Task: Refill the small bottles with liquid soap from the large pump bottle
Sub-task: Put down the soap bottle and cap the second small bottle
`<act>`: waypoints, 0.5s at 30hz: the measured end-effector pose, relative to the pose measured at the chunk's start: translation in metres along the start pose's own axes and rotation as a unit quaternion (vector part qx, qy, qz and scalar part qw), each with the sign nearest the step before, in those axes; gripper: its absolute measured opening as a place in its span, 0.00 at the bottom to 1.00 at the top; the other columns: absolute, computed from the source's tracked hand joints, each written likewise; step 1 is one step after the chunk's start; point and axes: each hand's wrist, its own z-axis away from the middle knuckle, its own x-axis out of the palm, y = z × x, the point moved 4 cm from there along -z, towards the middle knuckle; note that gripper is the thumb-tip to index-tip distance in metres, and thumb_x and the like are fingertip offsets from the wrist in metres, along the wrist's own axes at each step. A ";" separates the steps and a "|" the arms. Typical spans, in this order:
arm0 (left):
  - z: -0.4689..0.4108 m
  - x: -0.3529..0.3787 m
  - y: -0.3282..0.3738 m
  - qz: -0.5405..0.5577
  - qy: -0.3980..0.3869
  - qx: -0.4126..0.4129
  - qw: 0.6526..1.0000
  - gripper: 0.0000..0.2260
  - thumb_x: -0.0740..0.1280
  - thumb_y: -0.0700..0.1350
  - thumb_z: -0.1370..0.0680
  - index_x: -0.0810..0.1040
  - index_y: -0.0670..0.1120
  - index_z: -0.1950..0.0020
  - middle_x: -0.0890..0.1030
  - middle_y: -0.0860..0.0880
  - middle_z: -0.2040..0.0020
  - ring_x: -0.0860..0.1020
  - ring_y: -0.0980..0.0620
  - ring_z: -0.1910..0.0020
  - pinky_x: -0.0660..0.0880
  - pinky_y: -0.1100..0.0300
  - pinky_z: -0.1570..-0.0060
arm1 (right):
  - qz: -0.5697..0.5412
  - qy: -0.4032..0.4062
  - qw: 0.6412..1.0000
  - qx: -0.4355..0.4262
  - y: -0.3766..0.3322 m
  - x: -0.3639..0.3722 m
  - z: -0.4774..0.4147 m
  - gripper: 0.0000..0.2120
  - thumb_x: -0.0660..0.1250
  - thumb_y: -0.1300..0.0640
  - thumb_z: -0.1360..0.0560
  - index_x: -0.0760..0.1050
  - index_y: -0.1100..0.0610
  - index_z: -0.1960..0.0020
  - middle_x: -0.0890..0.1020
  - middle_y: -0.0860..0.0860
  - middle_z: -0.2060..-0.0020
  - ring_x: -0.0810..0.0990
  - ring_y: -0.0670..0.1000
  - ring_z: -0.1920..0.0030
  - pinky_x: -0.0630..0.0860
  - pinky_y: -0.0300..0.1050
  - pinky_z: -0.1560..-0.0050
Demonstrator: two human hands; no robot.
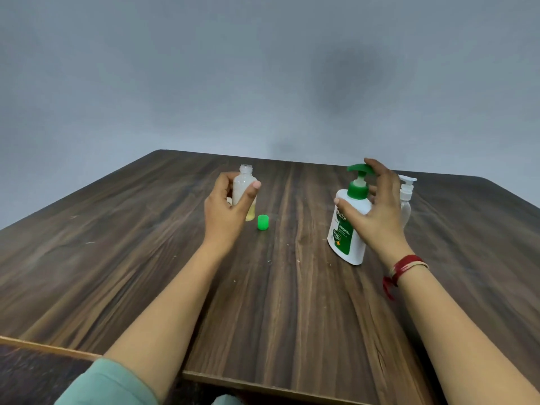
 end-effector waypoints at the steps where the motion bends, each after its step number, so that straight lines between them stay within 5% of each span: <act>1: 0.001 -0.002 -0.003 -0.005 0.000 -0.001 1.000 0.15 0.66 0.65 0.31 0.73 0.56 0.53 0.77 0.57 0.61 0.75 0.59 0.63 0.71 0.64 0.64 | 0.011 0.002 1.000 0.000 -0.002 -0.001 0.000 0.35 0.76 0.58 0.30 0.62 0.42 0.31 0.65 0.45 0.37 0.75 0.48 0.40 0.67 0.26 0.42; 3: 0.003 -0.005 -0.007 -0.012 -0.001 -0.008 1.000 0.16 0.66 0.65 0.31 0.73 0.55 0.53 0.77 0.57 0.60 0.75 0.58 0.62 0.72 0.60 0.62 | 0.047 0.013 0.999 0.000 -0.007 -0.004 0.001 0.35 0.77 0.54 0.31 0.64 0.47 0.29 0.65 0.48 0.35 0.69 0.45 0.36 0.58 0.17 0.45; 6: 0.007 -0.005 -0.011 -0.017 -0.009 -0.013 1.000 0.17 0.66 0.66 0.31 0.73 0.54 0.52 0.78 0.57 0.59 0.76 0.56 0.60 0.73 0.58 0.60 | 0.091 0.070 0.991 -0.061 -0.024 -0.011 0.003 0.34 0.74 0.49 0.30 0.66 0.53 0.29 0.65 0.55 0.30 0.59 0.39 0.33 0.52 0.18 0.39; 10: 0.006 -0.006 -0.012 -0.014 -0.016 -0.015 1.000 0.19 0.66 0.66 0.32 0.74 0.53 0.51 0.78 0.57 0.58 0.77 0.55 0.59 0.72 0.61 0.61 | 0.092 0.152 0.963 -0.203 -0.063 -0.001 0.008 0.20 0.72 0.56 0.28 0.73 0.55 0.37 0.70 0.55 0.37 0.68 0.48 0.35 0.70 0.46 0.38; 12: 0.004 -0.009 -0.012 0.006 -0.011 -0.024 1.000 0.20 0.67 0.66 0.32 0.74 0.53 0.50 0.79 0.56 0.56 0.77 0.56 0.58 0.72 0.67 0.62 | 0.077 0.092 0.965 -0.235 -0.079 0.025 0.009 0.15 0.70 0.59 0.28 0.76 0.58 0.41 0.73 0.56 0.43 0.71 0.51 0.40 0.70 0.45 0.41; 15: 0.002 -0.014 -0.010 0.022 0.000 -0.024 0.999 0.19 0.68 0.65 0.32 0.74 0.53 0.50 0.80 0.57 0.56 0.78 0.57 0.57 0.72 0.69 0.61 | 0.115 -0.124 0.975 -0.143 -0.073 0.083 0.006 0.13 0.68 0.58 0.26 0.76 0.55 0.42 0.76 0.53 0.46 0.75 0.52 0.44 0.67 0.41 0.46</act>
